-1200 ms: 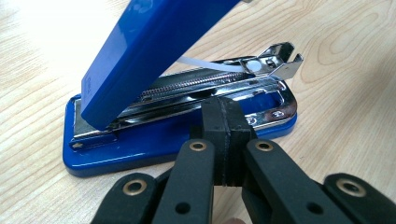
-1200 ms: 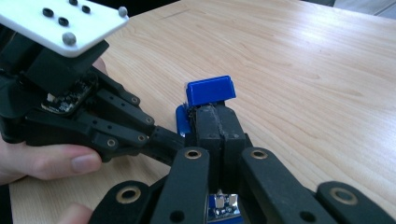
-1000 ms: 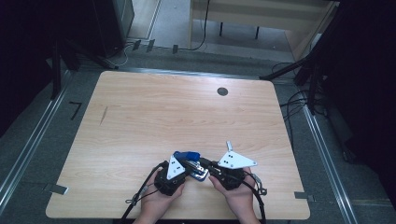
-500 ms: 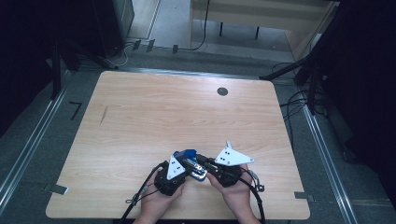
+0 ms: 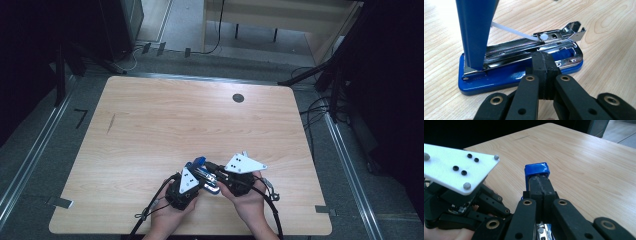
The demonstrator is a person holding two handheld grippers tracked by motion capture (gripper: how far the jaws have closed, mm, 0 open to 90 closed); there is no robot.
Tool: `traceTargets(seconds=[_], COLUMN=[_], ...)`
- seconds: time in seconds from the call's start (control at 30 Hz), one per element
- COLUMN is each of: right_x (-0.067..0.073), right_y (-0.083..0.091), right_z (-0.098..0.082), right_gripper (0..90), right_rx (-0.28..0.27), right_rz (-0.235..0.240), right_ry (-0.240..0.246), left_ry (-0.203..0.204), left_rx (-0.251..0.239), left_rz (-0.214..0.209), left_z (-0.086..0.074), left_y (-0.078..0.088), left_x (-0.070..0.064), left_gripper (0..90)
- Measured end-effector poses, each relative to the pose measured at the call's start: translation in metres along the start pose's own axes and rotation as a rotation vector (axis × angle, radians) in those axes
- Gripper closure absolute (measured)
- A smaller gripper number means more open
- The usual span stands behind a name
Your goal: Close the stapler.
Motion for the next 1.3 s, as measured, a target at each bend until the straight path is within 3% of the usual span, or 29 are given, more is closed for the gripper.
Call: traceTargets(seconds=[1.3], right_x=[0.008], right_y=[-0.032], right_z=[0.029], right_gripper=[90.0], right_rx=[0.007], right_rz=[0.039], right_ry=[0.037], left_ry=[-0.006], left_rx=[-0.002], left_rz=[0.001], left_z=[0.000], left_y=[0.000], left_x=[0.000], left_gripper=[90.0])
Point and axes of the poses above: each handheld gripper's, and its own axes: y roughly backward along the jaws, z roughly out of its top, x roughly to its left, the point moved 3 cm from there along -y, roughly forward along the jaws, and after that the axes turned 6 degrees about -z, right-handed, at the moved point
